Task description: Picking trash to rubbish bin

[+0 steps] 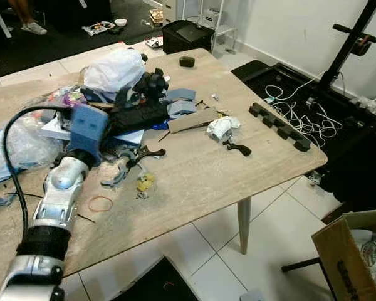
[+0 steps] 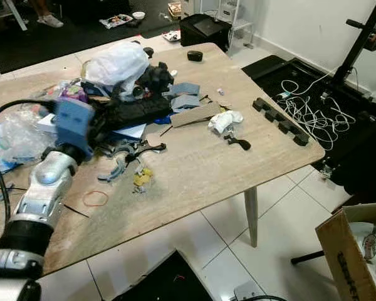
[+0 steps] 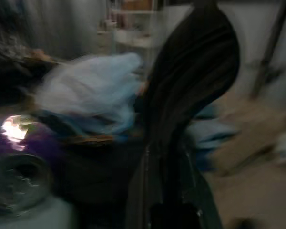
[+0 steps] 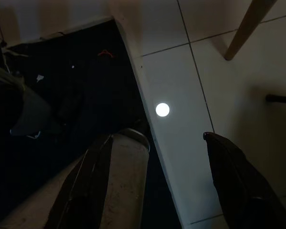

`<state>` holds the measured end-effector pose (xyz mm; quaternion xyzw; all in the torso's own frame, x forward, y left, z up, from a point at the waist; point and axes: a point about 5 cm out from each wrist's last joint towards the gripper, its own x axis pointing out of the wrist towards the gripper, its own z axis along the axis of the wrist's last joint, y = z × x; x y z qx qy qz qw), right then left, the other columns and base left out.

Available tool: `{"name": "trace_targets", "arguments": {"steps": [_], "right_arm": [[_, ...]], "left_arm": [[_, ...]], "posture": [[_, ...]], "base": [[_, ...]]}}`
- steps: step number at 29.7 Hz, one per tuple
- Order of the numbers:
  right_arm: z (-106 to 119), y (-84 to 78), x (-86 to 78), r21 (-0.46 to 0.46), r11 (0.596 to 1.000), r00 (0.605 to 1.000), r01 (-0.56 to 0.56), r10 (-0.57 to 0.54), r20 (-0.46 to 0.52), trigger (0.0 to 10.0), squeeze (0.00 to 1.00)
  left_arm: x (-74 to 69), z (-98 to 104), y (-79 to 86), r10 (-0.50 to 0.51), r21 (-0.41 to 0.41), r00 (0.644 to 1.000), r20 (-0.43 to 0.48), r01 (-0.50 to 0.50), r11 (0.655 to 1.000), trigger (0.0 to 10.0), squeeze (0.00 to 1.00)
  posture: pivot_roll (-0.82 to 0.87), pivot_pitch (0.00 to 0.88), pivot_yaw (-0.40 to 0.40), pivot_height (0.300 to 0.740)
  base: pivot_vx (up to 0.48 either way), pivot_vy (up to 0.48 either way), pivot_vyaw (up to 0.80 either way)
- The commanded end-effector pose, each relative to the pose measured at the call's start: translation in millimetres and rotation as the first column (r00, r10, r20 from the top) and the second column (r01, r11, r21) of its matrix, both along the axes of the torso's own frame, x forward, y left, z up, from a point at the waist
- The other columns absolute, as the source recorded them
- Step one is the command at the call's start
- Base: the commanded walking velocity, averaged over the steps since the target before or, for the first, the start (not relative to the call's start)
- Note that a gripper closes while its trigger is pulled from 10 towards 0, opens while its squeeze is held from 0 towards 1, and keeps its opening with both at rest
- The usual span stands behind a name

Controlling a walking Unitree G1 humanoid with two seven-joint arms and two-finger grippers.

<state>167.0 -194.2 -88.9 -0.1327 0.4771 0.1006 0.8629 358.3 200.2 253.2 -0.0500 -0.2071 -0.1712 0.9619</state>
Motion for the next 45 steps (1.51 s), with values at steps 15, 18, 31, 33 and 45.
{"name": "trace_targets", "arguments": {"steps": [15, 18, 31, 33, 45], "right_arm": [[-8, -9.3, -18.3, -0.039, 0.999, 0.993, -0.010, 0.005, -0.116, 10.0, 0.00], [-8, -10.2, -18.3, -0.043, 0.999, 0.993, -0.013, 0.008, -0.117, 10.0, 0.00], [-6, -4.1, -11.4, -0.048, 0.999, 0.992, -0.017, 0.011, -0.124, 10.0, 0.00], [-7, 4.1, -8.6, -0.044, 0.999, 0.992, -0.025, 0.019, -0.125, 10.0, 0.00], [-9, 24.4, -7.8, -0.034, 0.998, 0.990, -0.048, 0.044, -0.132, 10.0, 0.00]], "left_arm": [[-77.5, -42, -73.0, -0.736, -0.367, 0.669, 0.106, 0.714, 0.596, 10.0, 0.00], [-78.9, -58, -78.4, -0.743, -0.444, 0.664, 0.080, 0.691, 0.570, 10.0, 0.00], [-80.5, -81, -85.8, -0.734, -0.519, 0.679, -0.003, 0.626, 0.582, 10.0, 0.00], [-79.1, -83, -85.9, -0.726, -0.513, 0.687, -0.026, 0.614, 0.600, 10.0, 0.00], [-77.7, -88, -91.6, -0.728, -0.468, 0.680, -0.085, 0.618, 0.632, 10.0, 0.00]], "posture": [[-0.06, 0.196, 0.020, 0.740], [-0.06, 0.197, 0.018, 0.740], [-0.06, 0.181, 0.005, 0.740], [-0.05, 0.181, 0.005, 0.740], [-0.05, 0.172, 0.007, 0.740]], "base": [[0.000, 0.000, 0.00], [0.000, 0.000, 0.00], [0.000, 0.000, 0.00], [0.000, 0.000, 0.00], [-0.255, 0.000, 0.00]]}}
